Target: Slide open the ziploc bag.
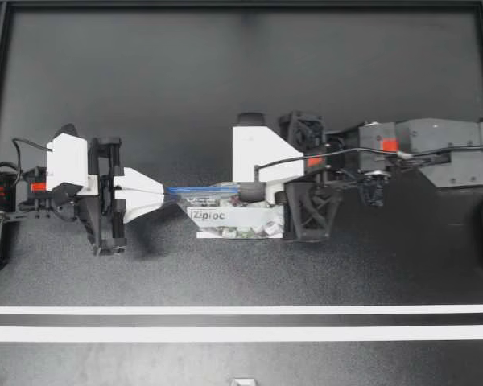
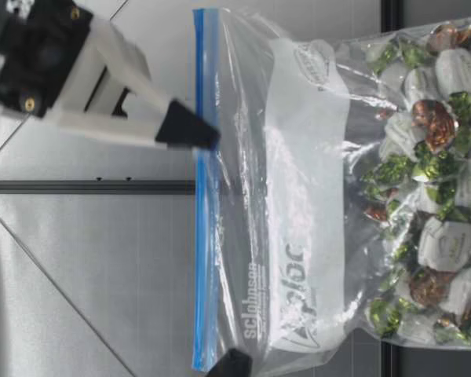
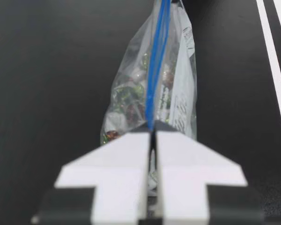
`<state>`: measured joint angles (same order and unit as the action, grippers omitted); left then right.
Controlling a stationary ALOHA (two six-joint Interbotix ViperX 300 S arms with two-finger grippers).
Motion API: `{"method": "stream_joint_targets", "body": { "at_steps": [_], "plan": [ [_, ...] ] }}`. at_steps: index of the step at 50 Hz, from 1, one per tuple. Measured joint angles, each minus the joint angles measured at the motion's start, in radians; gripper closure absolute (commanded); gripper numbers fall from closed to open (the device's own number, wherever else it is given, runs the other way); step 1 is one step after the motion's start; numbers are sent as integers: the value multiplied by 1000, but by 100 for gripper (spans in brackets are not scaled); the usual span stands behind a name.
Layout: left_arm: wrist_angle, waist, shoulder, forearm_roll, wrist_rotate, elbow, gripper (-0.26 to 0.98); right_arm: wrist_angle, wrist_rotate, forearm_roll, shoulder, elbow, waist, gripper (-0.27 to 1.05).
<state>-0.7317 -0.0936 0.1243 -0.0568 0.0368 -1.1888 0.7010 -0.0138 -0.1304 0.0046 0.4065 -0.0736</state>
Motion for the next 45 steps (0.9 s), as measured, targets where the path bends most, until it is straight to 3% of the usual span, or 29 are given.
{"method": "stream_joint_targets", "body": {
  "at_steps": [45],
  "plan": [
    [2,0,-5,-2,0,8,90,8,11,0,-172,186,-14,86]
  ]
}}
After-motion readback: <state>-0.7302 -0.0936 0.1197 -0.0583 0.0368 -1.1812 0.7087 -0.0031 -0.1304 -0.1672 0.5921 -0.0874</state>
